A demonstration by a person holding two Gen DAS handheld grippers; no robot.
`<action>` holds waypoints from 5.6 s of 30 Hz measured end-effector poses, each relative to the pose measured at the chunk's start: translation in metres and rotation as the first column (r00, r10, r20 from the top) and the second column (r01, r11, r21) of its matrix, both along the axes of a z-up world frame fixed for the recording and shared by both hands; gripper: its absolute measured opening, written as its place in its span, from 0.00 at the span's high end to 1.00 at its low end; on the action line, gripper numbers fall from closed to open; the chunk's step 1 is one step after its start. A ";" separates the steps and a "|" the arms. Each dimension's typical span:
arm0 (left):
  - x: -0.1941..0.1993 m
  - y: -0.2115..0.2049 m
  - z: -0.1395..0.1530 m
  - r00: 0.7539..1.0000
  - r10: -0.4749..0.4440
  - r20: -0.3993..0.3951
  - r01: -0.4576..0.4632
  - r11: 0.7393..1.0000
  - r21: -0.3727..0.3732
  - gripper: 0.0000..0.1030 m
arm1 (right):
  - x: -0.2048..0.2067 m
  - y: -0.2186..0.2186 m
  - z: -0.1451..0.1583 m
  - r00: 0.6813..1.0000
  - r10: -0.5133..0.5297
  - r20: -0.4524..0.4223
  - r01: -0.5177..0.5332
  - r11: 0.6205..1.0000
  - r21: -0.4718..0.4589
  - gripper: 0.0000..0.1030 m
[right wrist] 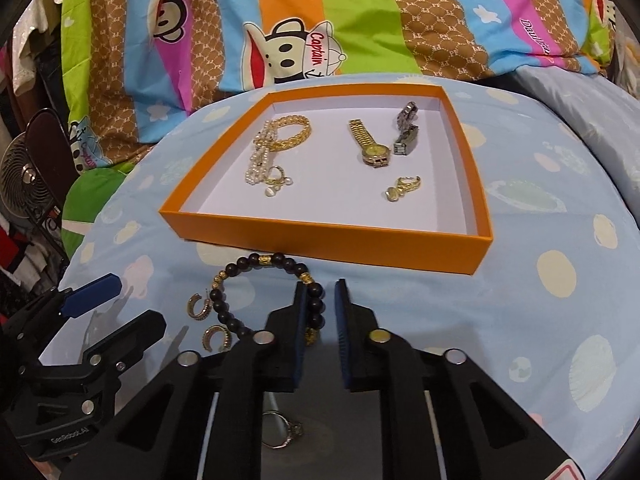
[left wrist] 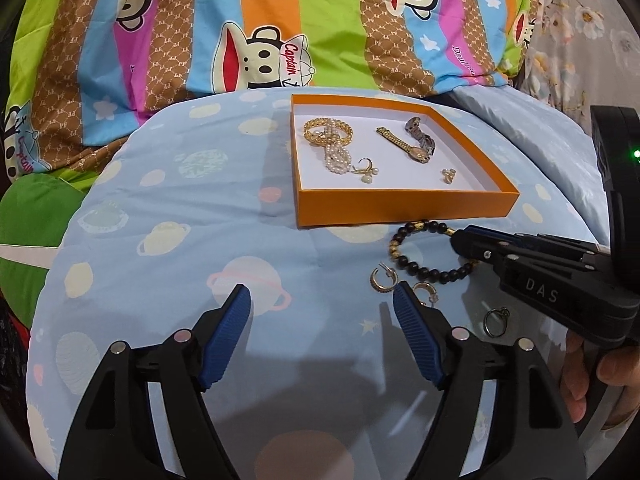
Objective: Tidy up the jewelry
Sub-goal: 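Close the right tool on the black bead bracelet while the left tool grasps the silver ring, then carry the bead bracelet and silver ring in both tools over the box, then open the right tool in the box while the left tool releases the ring, then lower the right tool onto a gold hoop earring and close on it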
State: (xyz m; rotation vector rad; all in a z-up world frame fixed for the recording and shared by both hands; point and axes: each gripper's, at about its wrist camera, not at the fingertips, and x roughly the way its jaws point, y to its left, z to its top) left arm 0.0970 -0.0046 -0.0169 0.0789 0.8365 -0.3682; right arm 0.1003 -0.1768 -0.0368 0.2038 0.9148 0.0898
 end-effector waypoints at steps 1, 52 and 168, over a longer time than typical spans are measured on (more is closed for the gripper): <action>0.000 0.000 0.000 1.000 -0.001 -0.001 0.001 1.000 0.000 0.31 | -0.001 -0.002 0.000 1.000 -0.004 0.000 0.004 1.000 0.002 0.93; -0.042 -0.064 0.008 0.974 -0.222 -0.044 0.219 0.974 -0.066 0.80 | -0.053 -0.054 0.031 0.986 -0.134 0.103 0.123 0.987 0.103 0.93; 0.031 0.021 -0.001 0.995 0.091 -0.041 -0.092 0.996 -0.018 0.58 | -0.020 0.063 0.003 0.988 0.153 0.004 -0.152 0.984 -0.096 0.76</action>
